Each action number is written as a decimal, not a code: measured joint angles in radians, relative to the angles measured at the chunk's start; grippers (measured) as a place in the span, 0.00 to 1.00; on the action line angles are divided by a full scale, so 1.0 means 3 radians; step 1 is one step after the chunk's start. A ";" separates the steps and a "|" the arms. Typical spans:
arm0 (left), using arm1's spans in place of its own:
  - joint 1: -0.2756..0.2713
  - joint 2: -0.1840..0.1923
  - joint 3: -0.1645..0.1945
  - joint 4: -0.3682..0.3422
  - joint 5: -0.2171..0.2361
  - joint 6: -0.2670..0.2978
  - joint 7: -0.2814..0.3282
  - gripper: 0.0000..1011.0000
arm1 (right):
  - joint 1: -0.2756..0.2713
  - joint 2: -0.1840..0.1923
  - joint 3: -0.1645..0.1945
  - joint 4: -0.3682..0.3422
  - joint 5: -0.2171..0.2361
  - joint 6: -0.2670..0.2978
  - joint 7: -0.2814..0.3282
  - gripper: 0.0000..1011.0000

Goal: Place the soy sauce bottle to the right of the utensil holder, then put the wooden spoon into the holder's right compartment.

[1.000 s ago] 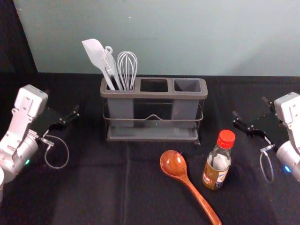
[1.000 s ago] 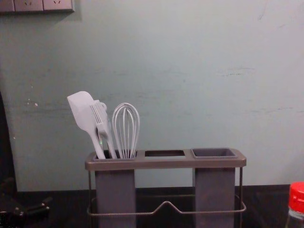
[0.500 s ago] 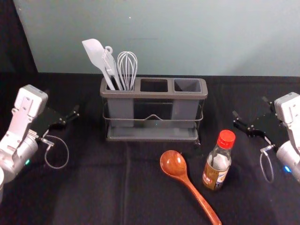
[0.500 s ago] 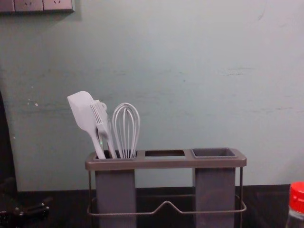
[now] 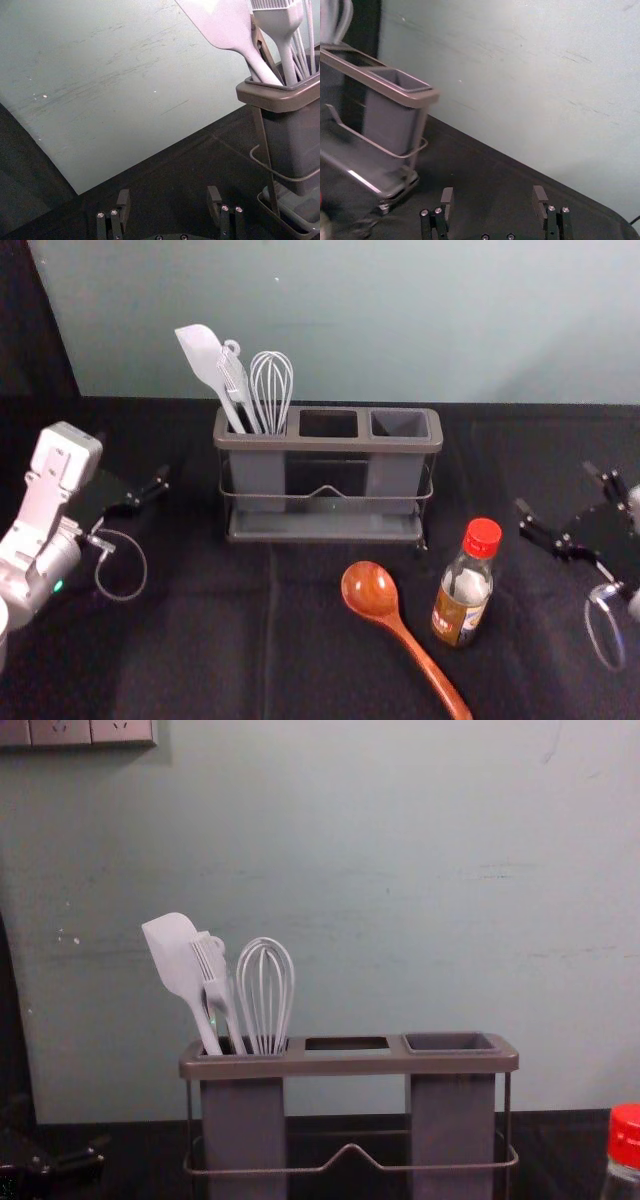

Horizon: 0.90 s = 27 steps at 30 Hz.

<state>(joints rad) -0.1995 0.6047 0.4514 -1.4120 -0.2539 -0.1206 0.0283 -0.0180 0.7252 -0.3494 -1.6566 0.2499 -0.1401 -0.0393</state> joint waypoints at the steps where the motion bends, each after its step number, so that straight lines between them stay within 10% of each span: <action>1: 0.0000 0.0000 0.0000 0.0000 0.0000 0.0000 0.0000 0.99 | -0.0120 0.0070 0.0079 -0.0105 0.0071 -0.0040 0.0037 0.99; 14: 0.0000 0.0000 0.0000 0.0000 0.0000 0.0000 0.0000 0.99 | -0.0846 0.0309 0.0675 -0.0583 0.1001 -0.0661 0.0584 0.99; 21: 0.0000 0.0000 0.0000 0.0000 0.0000 0.0000 0.0000 0.99 | -0.0795 0.0209 0.0613 -0.0663 0.1370 -0.0782 0.1011 0.99; 27: 0.0000 0.0000 0.0000 0.0000 0.0000 0.0000 0.0000 0.99 | -0.0672 0.0100 0.0444 -0.0718 0.1385 -0.0714 0.1184 0.99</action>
<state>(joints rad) -0.1995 0.6047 0.4514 -1.4119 -0.2539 -0.1206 0.0283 -0.2197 0.7551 -0.2162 -1.8722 0.6653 -0.3544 0.3159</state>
